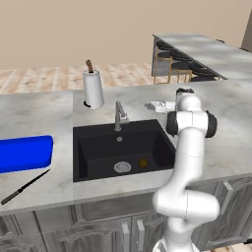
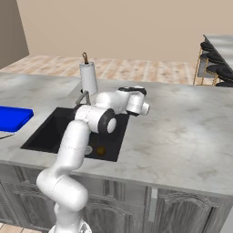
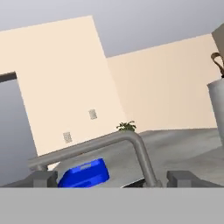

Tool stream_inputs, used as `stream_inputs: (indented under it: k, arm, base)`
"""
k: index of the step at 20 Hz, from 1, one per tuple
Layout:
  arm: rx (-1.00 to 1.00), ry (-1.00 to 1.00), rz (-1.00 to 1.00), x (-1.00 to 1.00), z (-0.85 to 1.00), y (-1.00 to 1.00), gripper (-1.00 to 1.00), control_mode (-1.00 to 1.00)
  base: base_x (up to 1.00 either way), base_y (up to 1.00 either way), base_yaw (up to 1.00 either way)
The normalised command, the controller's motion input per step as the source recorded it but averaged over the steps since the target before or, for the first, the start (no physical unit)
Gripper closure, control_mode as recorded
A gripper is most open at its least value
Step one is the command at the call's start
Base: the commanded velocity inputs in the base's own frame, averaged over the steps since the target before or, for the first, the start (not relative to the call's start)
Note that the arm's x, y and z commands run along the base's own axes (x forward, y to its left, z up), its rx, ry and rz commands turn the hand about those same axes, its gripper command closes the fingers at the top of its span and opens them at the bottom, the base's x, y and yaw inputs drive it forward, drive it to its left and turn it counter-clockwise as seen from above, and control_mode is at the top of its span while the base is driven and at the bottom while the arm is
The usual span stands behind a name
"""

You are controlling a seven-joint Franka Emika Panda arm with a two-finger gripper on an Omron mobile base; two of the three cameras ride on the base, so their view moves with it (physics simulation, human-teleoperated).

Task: Pick up all produce items and place them in the sink. Turn on the sink faucet to wash them. Then turn the sink off and put them in the tray.

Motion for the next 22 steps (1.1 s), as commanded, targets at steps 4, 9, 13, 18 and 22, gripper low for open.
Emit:
stream_inputs:
  k: [4, 9, 13, 18, 22]
  arm:
    - [-0.09, 0.12, -0.2, -0.7, 0.48, 0.02, -1.0, -1.0]
    - [-0.24, 0.09, -0.15, -0.6, 0.43, 0.03, -1.0, -1.0]
    - [-0.24, 0.17, -0.16, -0.52, 0.31, 0.04, -1.0, -1.0]
    - [-0.12, 0.29, -0.27, -0.45, 0.08, 0.04, -1.0, -1.0]
    - [-0.12, 0.31, -0.28, -0.43, 0.0, 0.05, -1.0, -1.0]
  base:
    - [0.0, 0.0, 0.0]
    - [0.0, 0.0, 0.0]
    - [0.0, 0.0, 0.0]
    - [0.0, 0.0, 0.0]
    - [0.0, 0.0, 0.0]
